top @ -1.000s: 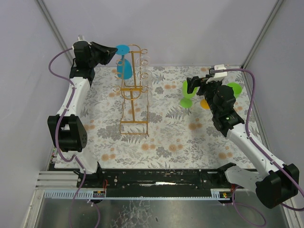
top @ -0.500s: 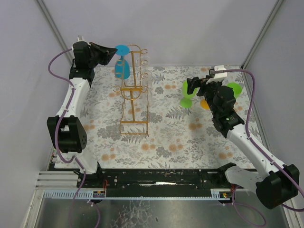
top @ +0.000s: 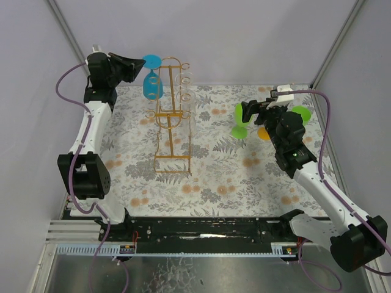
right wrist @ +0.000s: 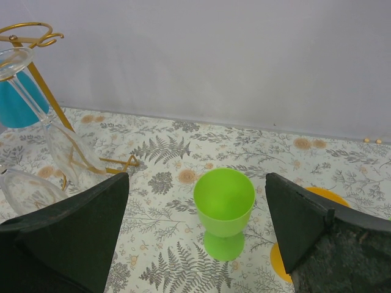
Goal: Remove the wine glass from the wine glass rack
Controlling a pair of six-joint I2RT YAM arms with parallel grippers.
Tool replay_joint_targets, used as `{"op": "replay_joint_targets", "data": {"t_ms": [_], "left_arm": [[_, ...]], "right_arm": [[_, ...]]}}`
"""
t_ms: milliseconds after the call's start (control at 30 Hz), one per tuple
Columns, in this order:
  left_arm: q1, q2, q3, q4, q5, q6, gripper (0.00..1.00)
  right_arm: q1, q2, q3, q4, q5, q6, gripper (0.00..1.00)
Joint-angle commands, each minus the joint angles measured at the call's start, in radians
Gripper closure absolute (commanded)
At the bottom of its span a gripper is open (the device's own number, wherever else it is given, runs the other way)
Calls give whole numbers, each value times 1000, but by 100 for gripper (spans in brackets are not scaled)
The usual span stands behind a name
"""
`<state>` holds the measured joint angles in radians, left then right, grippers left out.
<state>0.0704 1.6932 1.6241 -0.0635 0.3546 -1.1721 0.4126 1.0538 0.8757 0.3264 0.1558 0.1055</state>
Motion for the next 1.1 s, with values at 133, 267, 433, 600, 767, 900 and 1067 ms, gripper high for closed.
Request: {"op": "replay_joint_targets", "data": {"t_ms": [133,267,433,600,767,900,1067], "left_arm": [[18,-47,-17,37,-18,-12,100],[25,-43,-16,39,-20,-9,100],[28,-26,-8,54,-16,-10,100],[28,-13,-10,66,-18,-15,100],[29,-5,-20,77,-22,-16,100],[29,1,-25,82,-25,-18,100],[28,6,-26,92,-28,-27,100]], "right_arm": [[8,-25,30,26,0,-6,1],[8,-30,32,19,-1,-6,1],[7,-34,34,14,-2,-10,1],[8,-32,30,14,1,-13,1],[8,-28,21,20,0,-12,1],[7,-27,16,20,-1,-12,1],[7,-31,15,20,-2,-14,1]]}}
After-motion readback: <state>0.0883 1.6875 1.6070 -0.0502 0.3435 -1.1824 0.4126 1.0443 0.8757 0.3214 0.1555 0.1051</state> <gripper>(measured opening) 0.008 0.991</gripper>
